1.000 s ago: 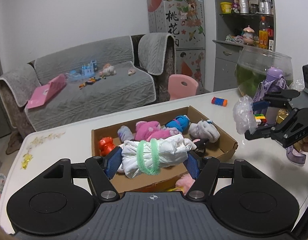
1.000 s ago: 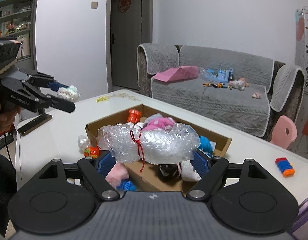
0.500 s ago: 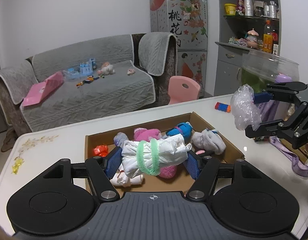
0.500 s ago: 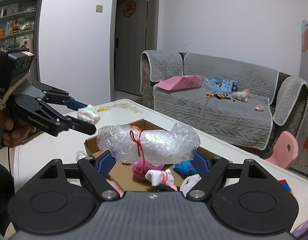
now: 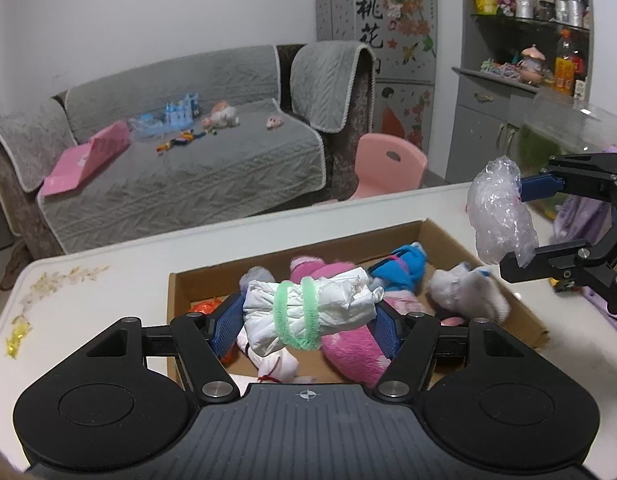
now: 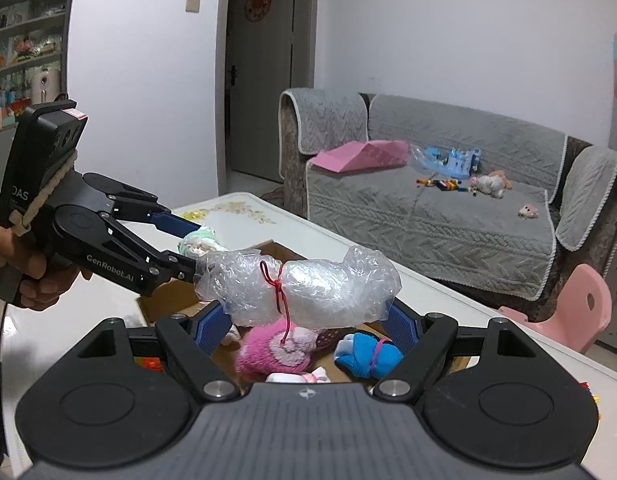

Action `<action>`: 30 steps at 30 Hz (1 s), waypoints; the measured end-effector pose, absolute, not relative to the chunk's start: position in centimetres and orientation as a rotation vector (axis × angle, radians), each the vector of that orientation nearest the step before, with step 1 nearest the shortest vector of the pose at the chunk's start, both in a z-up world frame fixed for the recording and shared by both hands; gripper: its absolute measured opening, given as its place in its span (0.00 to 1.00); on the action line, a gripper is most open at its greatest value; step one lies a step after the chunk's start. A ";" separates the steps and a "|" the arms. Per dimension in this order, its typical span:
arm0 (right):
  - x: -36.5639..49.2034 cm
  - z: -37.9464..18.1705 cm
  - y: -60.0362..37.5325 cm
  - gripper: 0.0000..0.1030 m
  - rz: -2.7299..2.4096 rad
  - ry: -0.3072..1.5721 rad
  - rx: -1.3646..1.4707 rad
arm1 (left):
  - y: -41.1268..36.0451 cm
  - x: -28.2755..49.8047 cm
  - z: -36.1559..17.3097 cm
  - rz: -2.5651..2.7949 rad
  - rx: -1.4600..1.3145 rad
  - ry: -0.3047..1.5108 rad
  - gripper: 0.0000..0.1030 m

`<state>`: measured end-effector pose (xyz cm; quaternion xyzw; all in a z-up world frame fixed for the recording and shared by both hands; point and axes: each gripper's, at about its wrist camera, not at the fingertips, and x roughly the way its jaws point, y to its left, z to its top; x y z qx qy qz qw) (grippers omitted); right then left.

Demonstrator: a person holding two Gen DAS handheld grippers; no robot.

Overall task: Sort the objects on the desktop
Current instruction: 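Carry the green-banded bundle with the left tool while the right tool carries the plastic bundle, then open the left tool over the box while the right tool releases the plastic bundle inside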

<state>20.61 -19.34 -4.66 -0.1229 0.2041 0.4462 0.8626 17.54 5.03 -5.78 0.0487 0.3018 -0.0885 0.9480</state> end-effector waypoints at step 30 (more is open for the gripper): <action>27.9 -9.6 -15.2 0.76 0.816 0.616 -0.278 | 6.7 24.3 -11.2 -0.148 0.062 0.711 0.73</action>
